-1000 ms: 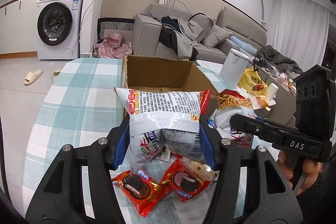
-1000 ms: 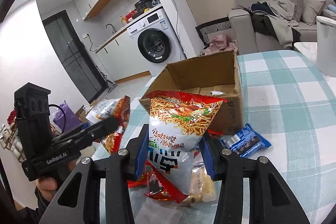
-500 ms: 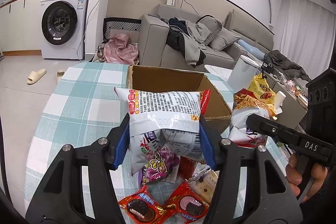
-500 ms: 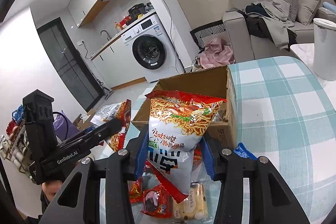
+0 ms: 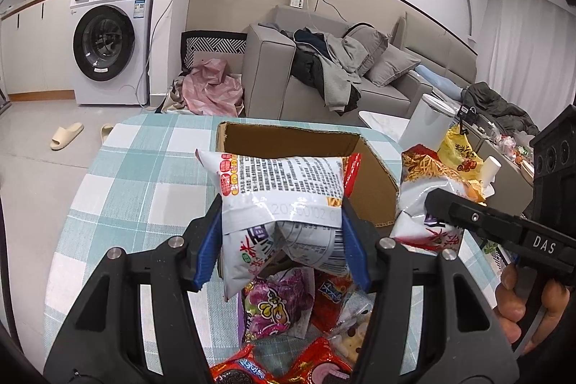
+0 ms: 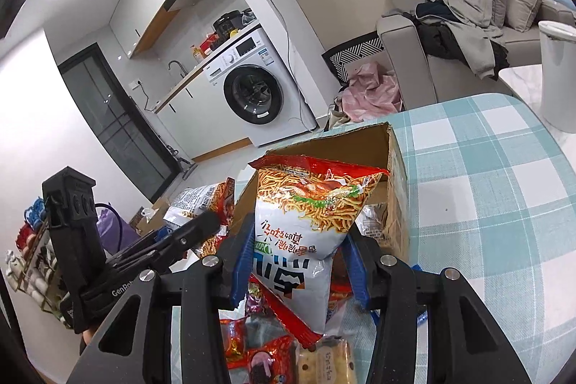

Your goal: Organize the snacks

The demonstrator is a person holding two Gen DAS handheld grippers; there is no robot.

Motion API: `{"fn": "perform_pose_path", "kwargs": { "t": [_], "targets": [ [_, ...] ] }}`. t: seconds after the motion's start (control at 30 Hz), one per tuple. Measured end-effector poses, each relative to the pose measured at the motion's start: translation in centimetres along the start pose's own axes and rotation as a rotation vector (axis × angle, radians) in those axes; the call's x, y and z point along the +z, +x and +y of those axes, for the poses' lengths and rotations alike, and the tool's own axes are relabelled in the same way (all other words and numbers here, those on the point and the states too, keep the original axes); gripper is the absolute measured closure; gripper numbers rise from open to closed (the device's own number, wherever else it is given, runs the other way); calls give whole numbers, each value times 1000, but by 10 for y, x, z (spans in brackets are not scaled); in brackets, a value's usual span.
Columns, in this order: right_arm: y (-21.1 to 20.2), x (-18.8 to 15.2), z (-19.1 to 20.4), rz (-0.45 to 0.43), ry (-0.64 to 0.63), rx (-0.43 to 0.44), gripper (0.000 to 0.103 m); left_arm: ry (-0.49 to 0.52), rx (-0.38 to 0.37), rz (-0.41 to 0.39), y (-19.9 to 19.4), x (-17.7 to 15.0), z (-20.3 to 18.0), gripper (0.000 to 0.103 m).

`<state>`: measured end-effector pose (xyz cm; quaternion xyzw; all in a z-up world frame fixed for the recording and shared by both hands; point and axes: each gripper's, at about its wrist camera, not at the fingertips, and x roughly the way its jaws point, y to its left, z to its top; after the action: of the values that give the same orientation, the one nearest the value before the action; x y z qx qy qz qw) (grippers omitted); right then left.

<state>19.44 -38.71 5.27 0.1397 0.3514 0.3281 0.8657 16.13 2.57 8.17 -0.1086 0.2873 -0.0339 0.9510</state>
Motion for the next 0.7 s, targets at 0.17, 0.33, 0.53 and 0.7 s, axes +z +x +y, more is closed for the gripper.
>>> {"fn": "perform_pose_path", "kwargs": {
  "t": [0.17,0.33,0.53,0.7],
  "targets": [
    [8,5,-6,6,17,-2,58,5,13,5,10,4,-2,47],
    [20,10,-11,18,30,-11,58,3,22,25,29,11,-3,47],
    [30,14,-15,26,38,-17,58,12,36,41,50,14,-3,47],
    [36,16,-19,27,46,-28,58,1,43,51,65,14,2,47]
  ]
}}
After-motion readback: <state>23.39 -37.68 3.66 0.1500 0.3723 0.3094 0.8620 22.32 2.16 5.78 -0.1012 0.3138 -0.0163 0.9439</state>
